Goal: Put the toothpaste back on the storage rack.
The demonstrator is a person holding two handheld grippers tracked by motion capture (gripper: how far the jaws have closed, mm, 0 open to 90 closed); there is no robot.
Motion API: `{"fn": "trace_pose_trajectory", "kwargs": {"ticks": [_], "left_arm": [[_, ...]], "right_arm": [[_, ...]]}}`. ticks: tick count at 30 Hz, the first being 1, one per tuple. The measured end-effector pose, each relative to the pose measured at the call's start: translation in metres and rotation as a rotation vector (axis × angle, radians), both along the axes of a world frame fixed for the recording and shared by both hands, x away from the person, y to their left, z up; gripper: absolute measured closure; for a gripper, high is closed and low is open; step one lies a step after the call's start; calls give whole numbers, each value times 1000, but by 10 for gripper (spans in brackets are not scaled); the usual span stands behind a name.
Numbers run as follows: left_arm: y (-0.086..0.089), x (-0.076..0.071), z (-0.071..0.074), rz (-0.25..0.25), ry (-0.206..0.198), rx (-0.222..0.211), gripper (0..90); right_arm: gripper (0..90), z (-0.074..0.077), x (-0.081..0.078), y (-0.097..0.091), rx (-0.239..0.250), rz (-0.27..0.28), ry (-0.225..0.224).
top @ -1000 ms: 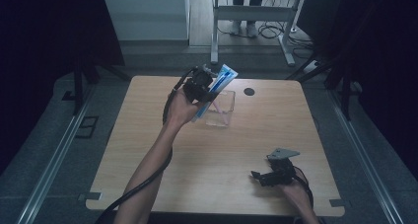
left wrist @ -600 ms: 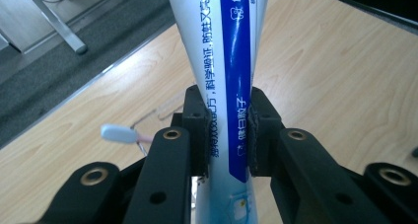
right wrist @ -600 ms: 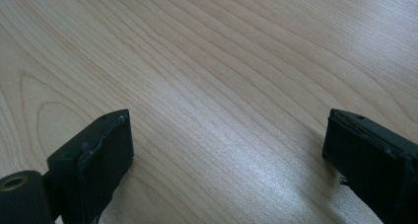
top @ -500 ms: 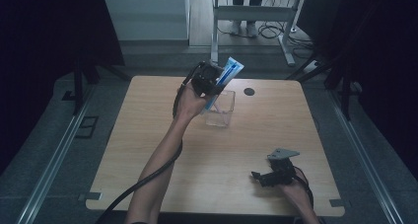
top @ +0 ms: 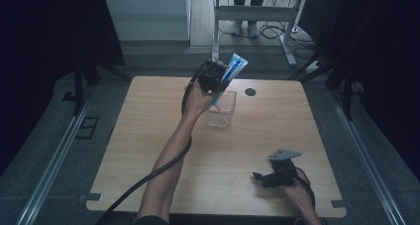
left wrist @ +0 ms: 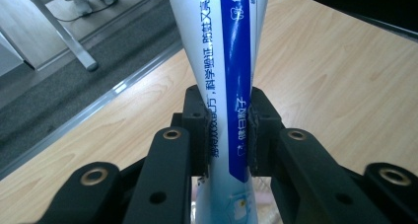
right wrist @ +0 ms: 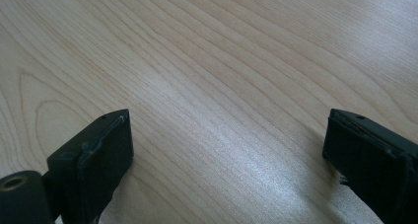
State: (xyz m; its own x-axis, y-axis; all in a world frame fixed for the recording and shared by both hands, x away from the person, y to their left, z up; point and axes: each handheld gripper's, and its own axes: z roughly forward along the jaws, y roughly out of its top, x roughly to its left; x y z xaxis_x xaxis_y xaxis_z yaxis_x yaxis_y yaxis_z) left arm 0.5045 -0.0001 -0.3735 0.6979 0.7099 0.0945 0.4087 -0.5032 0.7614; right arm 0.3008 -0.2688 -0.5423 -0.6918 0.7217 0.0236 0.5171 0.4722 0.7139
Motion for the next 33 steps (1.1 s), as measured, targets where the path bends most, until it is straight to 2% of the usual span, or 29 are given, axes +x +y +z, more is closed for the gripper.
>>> {"fn": "trace_pose_trajectory", "kwargs": {"ticks": [6,14,21,33], "left_arm": [[-6,6,-7,-1,-29,-2,747],[-10,9,-22,0,-44,6,746],[-12,9,-37,0,-36,5,745],[-14,6,-52,10,-37,15,741]], "right_arm": [[48,0,0,0,-1,1,-1],[48,0,0,-1,-2,3,0],[48,0,0,-1,-3,3,-1],[48,0,0,-1,-5,2,-1]]}}
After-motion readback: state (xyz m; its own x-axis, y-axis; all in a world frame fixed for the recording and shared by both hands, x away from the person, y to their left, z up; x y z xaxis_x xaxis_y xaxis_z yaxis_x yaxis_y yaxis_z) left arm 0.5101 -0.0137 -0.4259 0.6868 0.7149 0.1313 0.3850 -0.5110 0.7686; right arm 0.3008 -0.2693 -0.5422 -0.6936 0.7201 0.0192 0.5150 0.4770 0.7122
